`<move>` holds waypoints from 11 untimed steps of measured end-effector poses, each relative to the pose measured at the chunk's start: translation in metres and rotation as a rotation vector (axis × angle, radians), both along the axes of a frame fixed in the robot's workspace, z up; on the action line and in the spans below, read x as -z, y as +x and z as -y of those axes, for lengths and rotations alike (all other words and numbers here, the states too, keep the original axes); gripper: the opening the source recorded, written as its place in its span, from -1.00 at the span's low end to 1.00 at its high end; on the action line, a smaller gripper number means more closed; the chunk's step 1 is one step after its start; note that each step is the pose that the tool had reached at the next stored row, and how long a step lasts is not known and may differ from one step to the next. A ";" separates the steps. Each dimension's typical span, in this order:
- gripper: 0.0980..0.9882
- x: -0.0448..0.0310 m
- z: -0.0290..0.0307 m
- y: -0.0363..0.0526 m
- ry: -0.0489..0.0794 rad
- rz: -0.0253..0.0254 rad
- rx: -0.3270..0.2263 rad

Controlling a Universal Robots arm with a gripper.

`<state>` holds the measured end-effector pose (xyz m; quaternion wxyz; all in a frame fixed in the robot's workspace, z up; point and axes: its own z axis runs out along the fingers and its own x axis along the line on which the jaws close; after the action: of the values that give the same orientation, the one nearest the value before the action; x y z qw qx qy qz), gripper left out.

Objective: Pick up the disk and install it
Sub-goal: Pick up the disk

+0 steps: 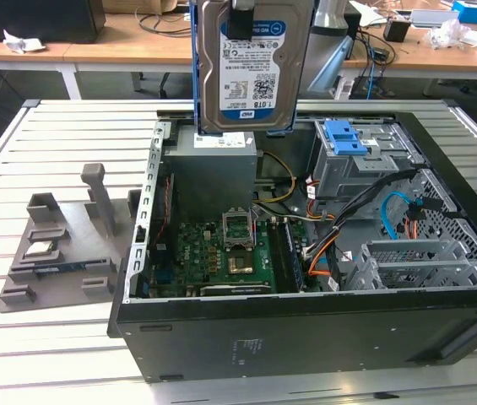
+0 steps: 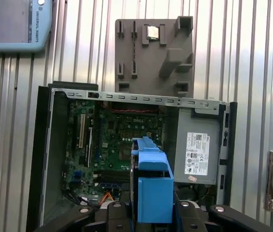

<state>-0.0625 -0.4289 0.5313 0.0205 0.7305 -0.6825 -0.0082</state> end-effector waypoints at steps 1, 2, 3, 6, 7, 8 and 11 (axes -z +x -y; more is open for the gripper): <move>-0.39 0.0001 0.0013 0.0000 0.000 0.0000 0.000; -0.39 0.0002 0.0025 0.0000 0.000 0.0001 0.000; -0.39 0.0003 0.0044 0.0000 0.000 0.0000 0.000; -0.39 0.0008 0.0095 0.0000 0.000 0.0000 0.000; -0.39 0.0009 0.0113 0.0000 0.000 0.0000 0.000; -0.39 0.0010 0.0124 0.0000 0.000 0.0000 0.000; -0.39 0.0015 0.0175 0.0000 0.000 0.0000 0.000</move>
<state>-0.0625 -0.4464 0.5298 0.0205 0.7305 -0.6825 -0.0082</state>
